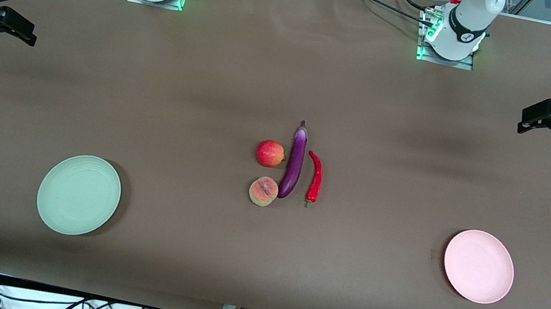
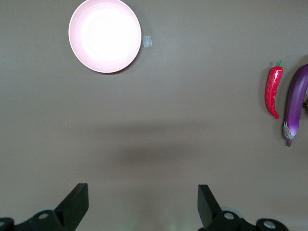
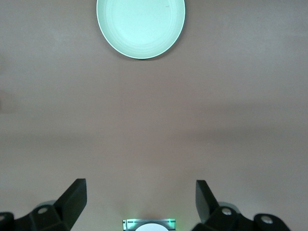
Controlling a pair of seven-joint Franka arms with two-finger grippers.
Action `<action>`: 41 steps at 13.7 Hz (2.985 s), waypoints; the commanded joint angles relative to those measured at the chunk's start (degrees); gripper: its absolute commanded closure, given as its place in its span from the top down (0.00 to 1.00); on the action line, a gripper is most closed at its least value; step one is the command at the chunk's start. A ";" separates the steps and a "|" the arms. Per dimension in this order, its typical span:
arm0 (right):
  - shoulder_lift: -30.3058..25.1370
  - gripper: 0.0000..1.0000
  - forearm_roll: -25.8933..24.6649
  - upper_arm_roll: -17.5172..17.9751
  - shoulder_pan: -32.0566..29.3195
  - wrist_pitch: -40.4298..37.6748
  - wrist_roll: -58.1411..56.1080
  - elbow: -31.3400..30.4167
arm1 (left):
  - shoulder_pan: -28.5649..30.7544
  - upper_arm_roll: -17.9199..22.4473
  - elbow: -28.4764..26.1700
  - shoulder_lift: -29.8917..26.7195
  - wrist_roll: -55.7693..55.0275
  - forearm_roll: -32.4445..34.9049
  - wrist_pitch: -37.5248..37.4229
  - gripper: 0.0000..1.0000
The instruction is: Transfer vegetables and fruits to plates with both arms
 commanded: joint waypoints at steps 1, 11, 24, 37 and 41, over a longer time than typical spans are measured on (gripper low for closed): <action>0.43 1.00 0.04 0.51 -0.66 -0.36 -0.65 1.25 | -0.12 0.06 0.38 -0.11 -0.52 0.84 -0.75 1.00; 0.43 1.00 0.30 0.51 -0.57 -0.18 -0.57 1.25 | -0.12 0.15 0.29 -0.02 -0.35 0.84 -2.07 1.00; 2.10 1.00 0.48 0.77 -0.22 -0.09 -0.66 2.57 | 0.06 0.24 0.38 2.17 0.00 0.84 -3.74 1.00; 7.19 1.00 2.68 0.86 2.15 0.53 -0.83 2.48 | -2.22 -6.79 2.58 13.04 -1.92 -3.20 -0.60 1.00; 10.79 1.00 2.59 0.95 7.40 4.45 3.01 2.57 | -5.55 -9.78 1.70 19.82 -10.95 -3.56 9.67 1.00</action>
